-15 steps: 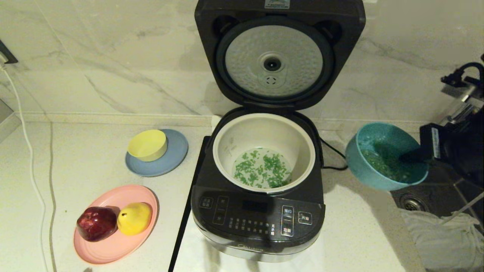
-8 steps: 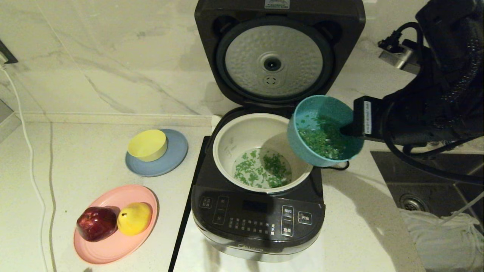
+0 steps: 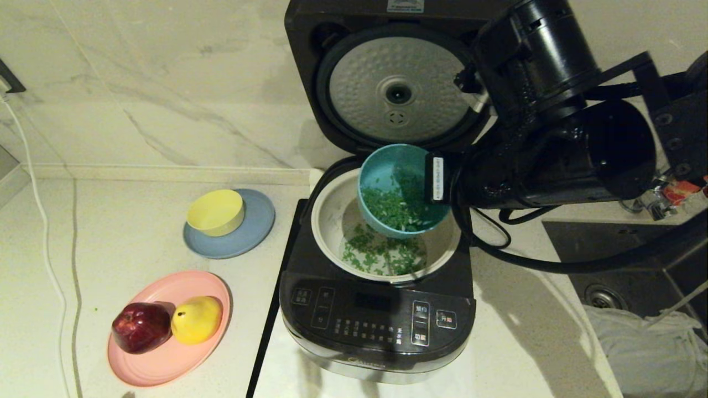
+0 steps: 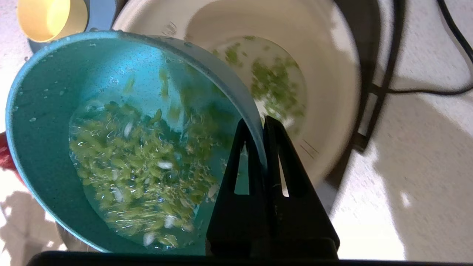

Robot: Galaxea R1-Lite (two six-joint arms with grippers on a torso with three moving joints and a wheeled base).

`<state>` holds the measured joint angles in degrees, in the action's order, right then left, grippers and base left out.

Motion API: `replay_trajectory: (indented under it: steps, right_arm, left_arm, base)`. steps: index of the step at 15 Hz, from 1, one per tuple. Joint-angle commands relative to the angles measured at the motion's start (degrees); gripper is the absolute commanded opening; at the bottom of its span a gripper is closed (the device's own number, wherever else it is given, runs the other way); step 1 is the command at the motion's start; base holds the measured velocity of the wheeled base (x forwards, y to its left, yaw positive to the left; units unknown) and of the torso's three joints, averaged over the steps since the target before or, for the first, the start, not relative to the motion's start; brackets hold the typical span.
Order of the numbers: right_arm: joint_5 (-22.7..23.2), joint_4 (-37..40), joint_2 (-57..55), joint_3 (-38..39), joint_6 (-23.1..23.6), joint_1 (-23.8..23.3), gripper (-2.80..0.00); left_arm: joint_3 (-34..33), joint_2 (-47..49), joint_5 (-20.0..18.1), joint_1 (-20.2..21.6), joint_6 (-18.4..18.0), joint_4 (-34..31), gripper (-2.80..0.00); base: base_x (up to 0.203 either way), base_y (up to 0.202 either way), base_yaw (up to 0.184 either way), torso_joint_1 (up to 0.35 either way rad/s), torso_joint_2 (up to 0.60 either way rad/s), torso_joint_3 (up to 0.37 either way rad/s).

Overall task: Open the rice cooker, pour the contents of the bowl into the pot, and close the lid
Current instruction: Pour the water from the bowl into the rice cooker

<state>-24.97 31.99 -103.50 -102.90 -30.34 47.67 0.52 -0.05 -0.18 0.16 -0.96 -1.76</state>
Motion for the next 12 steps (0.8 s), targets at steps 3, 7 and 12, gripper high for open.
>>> replay_trajectory:
  steps: [3,7,12]
  right_arm:
    - [-3.2,-4.0,-6.2,-1.3,0.2,2.3,-2.80]
    - [-3.4,-4.4,-9.2,-2.8,0.0,2.3,-2.80]
    - [-7.4,-5.5,-8.8,-2.1,0.0,2.2,-2.80]
  left_arm:
    - [0.0,0.0,0.0,0.0,0.0,0.0,-2.80]
    - [0.0,0.0,0.0,0.0,0.0,0.0,-2.80]
    - [0.0,0.0,0.0,0.0,0.0,0.0,-2.80]
  base:
    - [0.000,0.000,0.000,0.000,0.00,0.000]
    - [0.000,0.000,0.000,0.000,0.00,0.000]
    - [0.000,0.000,0.000,0.000,0.00,0.000]
